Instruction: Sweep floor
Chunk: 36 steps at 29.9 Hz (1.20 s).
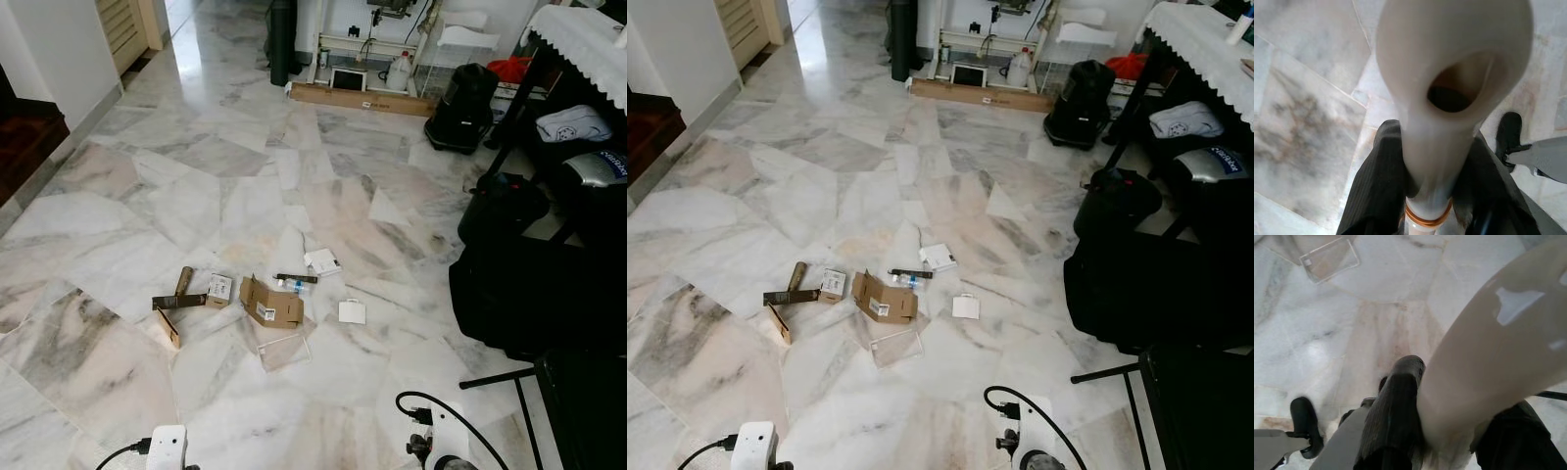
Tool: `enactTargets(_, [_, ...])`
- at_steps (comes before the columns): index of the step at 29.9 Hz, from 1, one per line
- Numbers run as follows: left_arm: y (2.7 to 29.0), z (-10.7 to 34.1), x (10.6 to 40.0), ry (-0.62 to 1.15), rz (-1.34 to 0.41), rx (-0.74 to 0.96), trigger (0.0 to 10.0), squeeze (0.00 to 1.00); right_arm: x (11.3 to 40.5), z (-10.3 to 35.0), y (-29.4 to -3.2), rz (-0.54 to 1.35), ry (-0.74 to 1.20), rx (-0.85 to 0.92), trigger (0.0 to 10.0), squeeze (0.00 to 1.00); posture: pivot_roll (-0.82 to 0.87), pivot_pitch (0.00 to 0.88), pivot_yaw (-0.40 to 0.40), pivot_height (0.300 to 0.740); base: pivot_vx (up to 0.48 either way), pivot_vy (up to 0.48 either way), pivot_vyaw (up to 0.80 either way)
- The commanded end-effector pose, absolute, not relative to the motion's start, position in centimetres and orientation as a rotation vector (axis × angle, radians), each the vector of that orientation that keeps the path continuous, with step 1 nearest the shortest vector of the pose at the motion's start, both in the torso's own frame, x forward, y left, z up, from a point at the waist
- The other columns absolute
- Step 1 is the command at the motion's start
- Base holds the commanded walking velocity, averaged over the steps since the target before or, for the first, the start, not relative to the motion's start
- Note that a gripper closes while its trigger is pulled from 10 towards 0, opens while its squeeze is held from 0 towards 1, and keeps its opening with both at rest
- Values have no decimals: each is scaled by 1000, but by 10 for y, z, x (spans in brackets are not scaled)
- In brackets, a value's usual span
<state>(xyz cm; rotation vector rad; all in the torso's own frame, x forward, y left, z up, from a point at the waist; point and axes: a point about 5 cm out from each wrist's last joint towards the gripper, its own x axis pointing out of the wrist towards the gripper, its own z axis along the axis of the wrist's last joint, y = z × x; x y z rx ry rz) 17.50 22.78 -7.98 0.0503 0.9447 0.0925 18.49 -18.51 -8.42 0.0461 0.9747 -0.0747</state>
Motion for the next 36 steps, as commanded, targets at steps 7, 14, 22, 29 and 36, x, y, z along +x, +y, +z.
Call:
enactTargets(7, [249,-69,184,904,100,110,10000,0,181,-84,-203,-130,1006,-41,10000,0,-11,12,-74,740,0,0,0])
enactTargets(14, [251,-62,196,850,98,109,10000,0,183,-82,-212,-189,1013,-89,10000,0,-16,0,-56,740,0,0,0])
enactTargets(22, [242,-50,220,782,70,121,10000,0,200,-73,-209,-211,954,-73,10000,0,-28,0,-16,740,0,0,0])
enactTargets(29, [244,-38,237,708,97,101,10000,0,223,-59,-210,-221,882,-142,10000,0,-23,0,-17,740,0,0,0])
enactTargets(36, [251,-16,259,566,111,89,10000,0,262,-27,-220,-239,704,-304,10000,0,-16,0,-24,740,0,0,0])
